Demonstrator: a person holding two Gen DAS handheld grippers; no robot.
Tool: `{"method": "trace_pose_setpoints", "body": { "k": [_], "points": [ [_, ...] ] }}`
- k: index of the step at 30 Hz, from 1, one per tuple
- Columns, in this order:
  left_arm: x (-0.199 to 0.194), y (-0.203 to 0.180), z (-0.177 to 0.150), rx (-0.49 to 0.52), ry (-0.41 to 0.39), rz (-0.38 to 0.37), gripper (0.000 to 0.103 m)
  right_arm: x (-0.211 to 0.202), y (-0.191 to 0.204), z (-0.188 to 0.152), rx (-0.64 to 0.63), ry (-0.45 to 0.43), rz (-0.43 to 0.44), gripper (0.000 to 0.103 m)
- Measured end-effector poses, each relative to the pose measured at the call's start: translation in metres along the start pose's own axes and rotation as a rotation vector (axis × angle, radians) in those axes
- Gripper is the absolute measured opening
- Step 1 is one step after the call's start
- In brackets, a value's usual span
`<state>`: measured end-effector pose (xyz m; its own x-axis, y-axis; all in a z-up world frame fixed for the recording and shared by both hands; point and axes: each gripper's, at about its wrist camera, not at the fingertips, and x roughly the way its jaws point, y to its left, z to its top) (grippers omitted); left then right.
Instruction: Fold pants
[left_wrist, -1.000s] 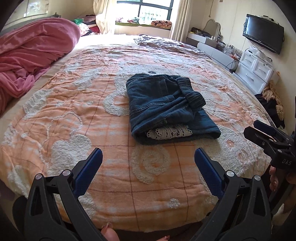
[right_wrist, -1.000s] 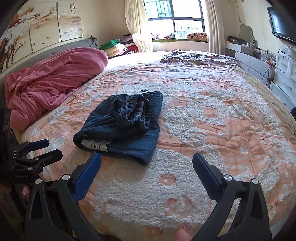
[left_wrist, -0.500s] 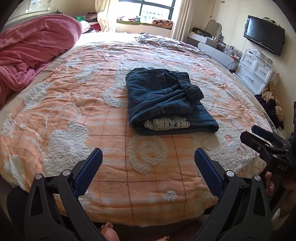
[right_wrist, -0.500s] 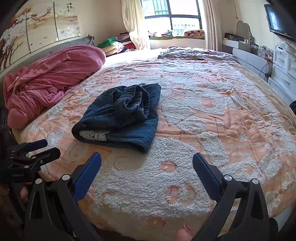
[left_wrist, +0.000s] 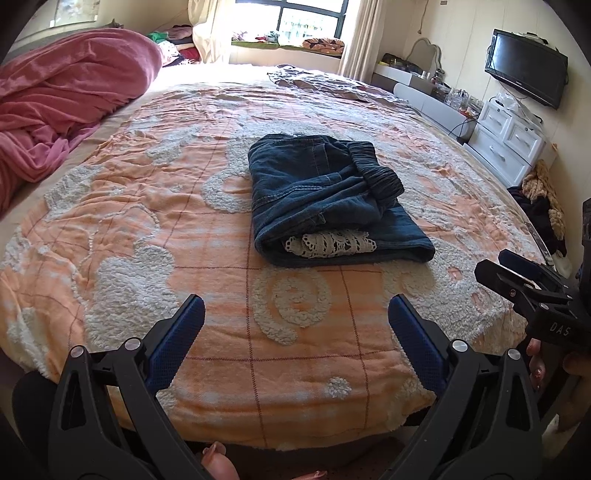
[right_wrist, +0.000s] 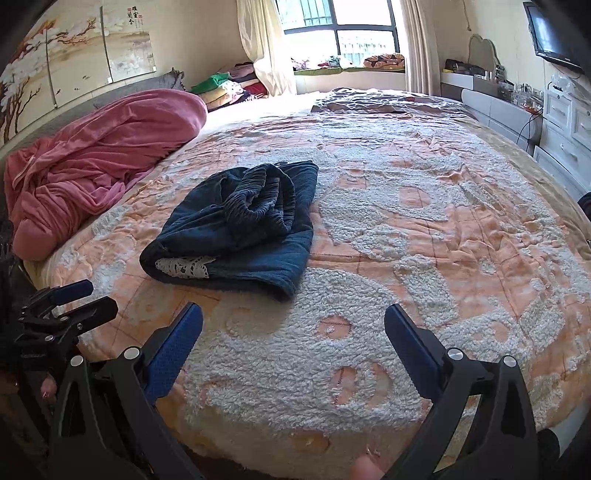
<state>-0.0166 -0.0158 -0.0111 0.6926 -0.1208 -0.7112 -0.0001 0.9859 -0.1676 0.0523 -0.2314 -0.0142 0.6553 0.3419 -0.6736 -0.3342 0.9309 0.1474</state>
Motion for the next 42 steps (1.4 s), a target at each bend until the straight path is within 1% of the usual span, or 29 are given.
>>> {"method": "trace_pose_setpoints", "body": {
  "k": [34,42],
  "points": [
    [0.0023,-0.0009,-0.0019,-0.006,0.025,0.023,0.094,0.0019,-0.0059,-0.0003,0.029,0.012,-0.007,0.098],
    [-0.0012,0.0005,0.0005,-0.009,0.017,0.024,0.094,0.0009,-0.0077,-0.0011,0.04,0.016,-0.006,0.098]
  ]
}}
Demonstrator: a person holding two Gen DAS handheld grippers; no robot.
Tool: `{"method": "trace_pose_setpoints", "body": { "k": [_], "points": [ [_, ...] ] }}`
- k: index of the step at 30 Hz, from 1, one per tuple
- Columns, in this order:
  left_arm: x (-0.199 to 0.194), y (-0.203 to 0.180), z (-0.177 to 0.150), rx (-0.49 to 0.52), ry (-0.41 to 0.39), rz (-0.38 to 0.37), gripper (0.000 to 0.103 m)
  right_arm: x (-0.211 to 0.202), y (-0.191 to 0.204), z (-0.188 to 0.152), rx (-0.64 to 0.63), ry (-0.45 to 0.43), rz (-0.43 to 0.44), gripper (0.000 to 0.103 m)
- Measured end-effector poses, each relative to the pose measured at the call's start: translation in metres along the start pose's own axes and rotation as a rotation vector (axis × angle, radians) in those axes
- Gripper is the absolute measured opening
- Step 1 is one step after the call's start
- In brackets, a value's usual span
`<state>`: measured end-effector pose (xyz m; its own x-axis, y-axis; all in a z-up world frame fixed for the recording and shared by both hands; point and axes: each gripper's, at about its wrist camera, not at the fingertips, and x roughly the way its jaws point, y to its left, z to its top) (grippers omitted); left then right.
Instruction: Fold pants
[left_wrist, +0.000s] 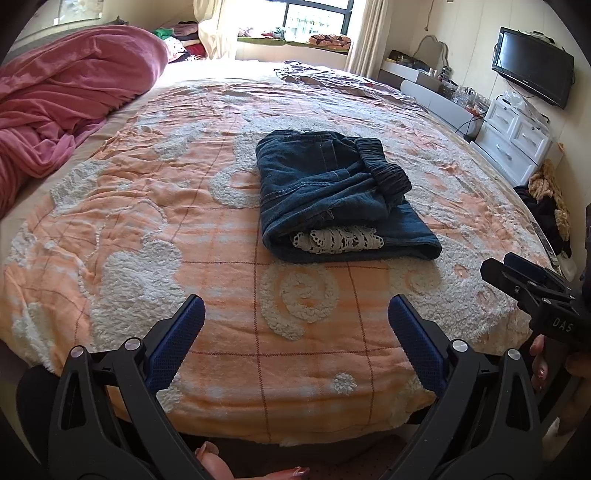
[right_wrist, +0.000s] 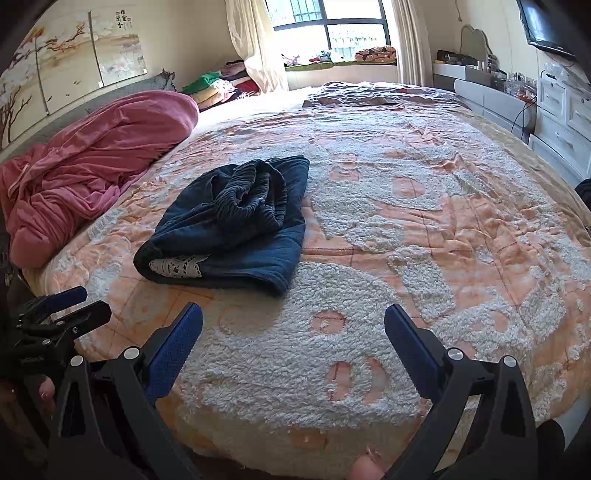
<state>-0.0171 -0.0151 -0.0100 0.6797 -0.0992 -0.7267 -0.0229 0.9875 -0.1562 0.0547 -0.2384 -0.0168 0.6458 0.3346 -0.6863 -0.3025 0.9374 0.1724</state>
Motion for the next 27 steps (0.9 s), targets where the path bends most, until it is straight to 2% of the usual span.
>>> {"method": "trace_pose_setpoints", "body": {
  "k": [27],
  "points": [
    [-0.0004,-0.0037,0.0011,0.019,0.003,0.002,0.094,0.0036,0.0025,-0.0011,-0.012,0.012,-0.01,0.098]
  ]
}}
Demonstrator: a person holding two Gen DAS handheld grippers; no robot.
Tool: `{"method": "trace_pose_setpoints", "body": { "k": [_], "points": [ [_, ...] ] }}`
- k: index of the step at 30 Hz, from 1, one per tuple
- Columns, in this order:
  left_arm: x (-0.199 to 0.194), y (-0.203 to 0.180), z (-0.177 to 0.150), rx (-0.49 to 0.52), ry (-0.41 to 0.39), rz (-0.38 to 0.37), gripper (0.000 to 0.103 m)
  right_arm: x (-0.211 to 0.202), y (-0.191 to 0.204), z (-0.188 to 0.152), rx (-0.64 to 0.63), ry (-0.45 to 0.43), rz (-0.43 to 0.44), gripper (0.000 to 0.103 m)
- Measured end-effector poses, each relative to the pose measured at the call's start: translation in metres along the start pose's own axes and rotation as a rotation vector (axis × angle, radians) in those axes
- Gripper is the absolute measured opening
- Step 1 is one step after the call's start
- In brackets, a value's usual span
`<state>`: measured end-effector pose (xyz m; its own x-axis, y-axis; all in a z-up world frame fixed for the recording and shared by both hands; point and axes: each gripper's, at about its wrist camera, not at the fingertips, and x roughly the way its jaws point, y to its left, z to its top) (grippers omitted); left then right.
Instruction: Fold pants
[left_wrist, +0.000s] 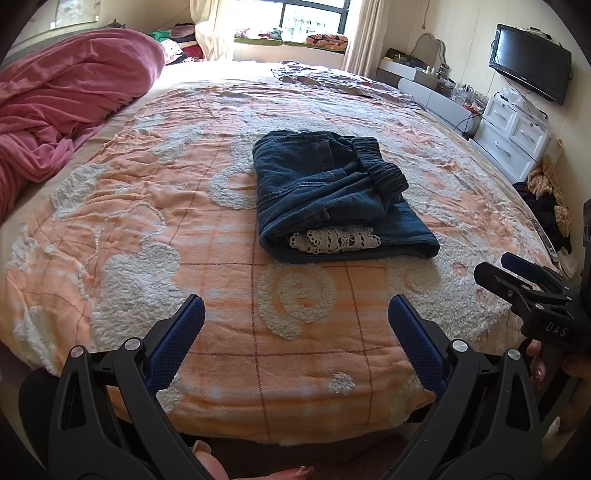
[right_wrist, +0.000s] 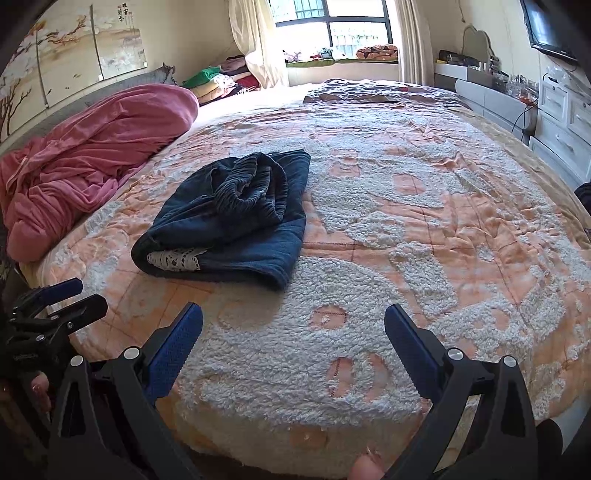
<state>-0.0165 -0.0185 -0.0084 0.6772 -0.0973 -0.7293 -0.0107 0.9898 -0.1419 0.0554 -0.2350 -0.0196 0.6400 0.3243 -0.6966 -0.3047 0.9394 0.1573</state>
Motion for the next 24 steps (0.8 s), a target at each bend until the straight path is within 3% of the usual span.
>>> {"method": "trace_pose_setpoints", "body": {
  "k": [13,21,24],
  "points": [
    [0.001,-0.005,-0.001,0.017,0.003,0.0,0.094,0.002,-0.003,0.0,0.0,0.008,0.007,0.098],
    [0.013,0.019,0.005,-0.068,0.036,0.028,0.094,0.01,-0.016,0.0,0.013,0.025,-0.019,0.098],
    [0.013,0.036,0.014,-0.102,-0.006,0.057,0.094,0.015,-0.033,0.002,0.037,0.037,-0.046,0.098]
  ]
}}
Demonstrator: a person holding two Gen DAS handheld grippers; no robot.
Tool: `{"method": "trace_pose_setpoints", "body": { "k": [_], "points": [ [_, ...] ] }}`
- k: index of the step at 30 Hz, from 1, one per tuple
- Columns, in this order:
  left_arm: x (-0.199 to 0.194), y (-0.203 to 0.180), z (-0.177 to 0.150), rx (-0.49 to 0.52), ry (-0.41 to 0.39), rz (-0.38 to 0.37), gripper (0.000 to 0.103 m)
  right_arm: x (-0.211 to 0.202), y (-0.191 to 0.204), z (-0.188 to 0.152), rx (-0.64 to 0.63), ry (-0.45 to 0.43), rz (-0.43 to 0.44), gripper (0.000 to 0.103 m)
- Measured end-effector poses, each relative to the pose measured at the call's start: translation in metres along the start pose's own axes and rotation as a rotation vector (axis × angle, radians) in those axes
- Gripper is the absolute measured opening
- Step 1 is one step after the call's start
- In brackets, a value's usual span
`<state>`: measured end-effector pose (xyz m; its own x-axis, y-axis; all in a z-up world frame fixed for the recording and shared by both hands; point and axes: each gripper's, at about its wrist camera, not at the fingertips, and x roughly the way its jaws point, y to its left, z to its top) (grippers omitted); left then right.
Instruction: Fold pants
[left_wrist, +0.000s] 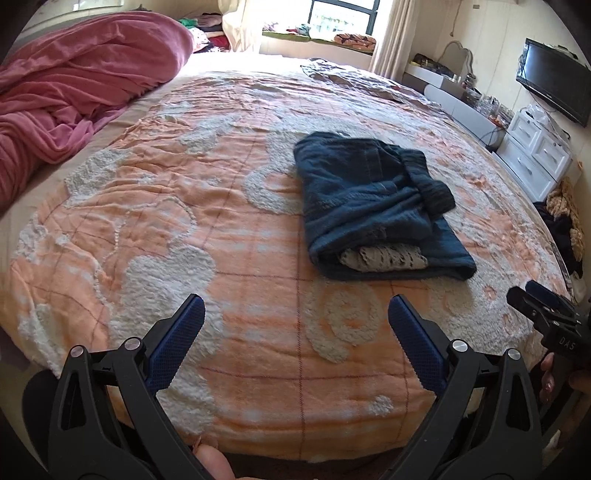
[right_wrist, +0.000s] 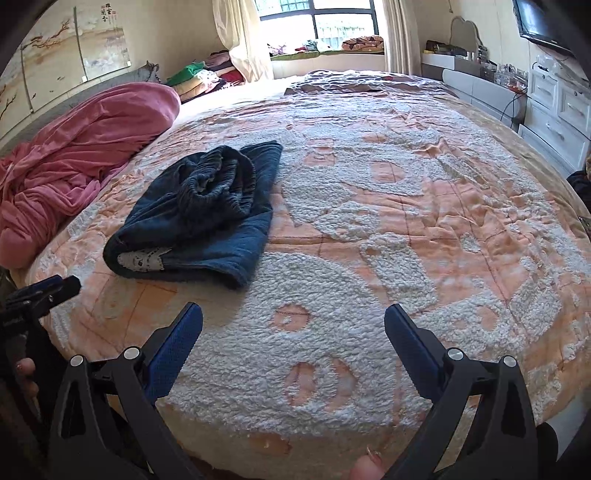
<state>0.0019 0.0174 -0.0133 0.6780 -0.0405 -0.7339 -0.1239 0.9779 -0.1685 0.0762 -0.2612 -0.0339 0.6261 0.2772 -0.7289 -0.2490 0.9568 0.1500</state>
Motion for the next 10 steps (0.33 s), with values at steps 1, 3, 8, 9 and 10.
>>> {"method": "trace_pose_setpoints", "body": {
  "k": [1,3,8,9,10],
  "points": [
    [0.0,0.007,0.006,-0.009,-0.013,-0.006,0.094,0.001,-0.009,0.002,0.01,-0.001,-0.015,0.098],
    [0.008,0.027,0.023,-0.046,-0.003,0.028,0.094,0.002,-0.034,0.01,0.043,-0.015,-0.067,0.098],
    [0.06,0.097,0.079,-0.084,0.059,0.227,0.094,0.006,-0.129,0.047,0.14,-0.033,-0.26,0.098],
    [0.073,0.114,0.092,-0.101,0.076,0.252,0.094,0.008,-0.151,0.057,0.157,-0.035,-0.315,0.098],
    [0.087,0.126,0.103,-0.11,0.09,0.271,0.094,0.013,-0.177,0.068,0.181,-0.027,-0.368,0.098]
  ]
}}
